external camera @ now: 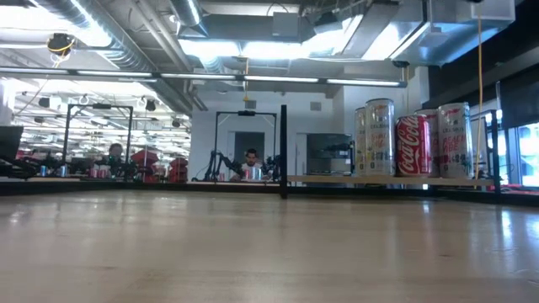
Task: Place canned beverage on shelf
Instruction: Put the left green soda can on the shelf
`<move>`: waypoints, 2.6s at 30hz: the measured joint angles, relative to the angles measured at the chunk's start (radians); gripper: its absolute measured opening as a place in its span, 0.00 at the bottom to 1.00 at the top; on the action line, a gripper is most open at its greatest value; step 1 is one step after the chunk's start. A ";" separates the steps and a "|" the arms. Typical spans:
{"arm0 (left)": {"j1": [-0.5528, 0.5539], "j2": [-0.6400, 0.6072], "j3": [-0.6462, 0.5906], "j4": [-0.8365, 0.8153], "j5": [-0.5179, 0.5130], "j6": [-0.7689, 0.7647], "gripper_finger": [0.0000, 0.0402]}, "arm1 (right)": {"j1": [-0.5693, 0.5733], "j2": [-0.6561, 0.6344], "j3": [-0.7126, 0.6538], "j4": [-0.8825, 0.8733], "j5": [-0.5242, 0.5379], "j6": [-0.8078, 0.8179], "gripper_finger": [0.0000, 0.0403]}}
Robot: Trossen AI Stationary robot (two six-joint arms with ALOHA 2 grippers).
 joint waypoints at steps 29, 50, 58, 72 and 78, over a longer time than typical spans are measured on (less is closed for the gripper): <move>-0.095 0.295 -0.079 -0.005 0.071 -0.031 0.81 | 0.099 0.000 -0.001 0.011 0.022 0.067 0.73; 0.480 0.359 0.292 0.034 -0.025 0.609 0.66 | 0.100 -0.073 0.000 -0.125 -0.008 0.104 0.73; 0.689 0.639 0.617 -0.028 0.028 0.897 0.66 | 0.099 -0.073 0.000 -0.201 -0.004 0.127 0.73; 0.758 0.925 0.759 -0.150 0.073 0.934 0.66 | 0.099 -0.072 0.000 -0.226 -0.005 0.200 0.73; 0.755 0.926 0.760 -0.132 0.064 0.915 0.79 | 0.099 -0.072 0.000 -0.232 0.010 0.199 0.73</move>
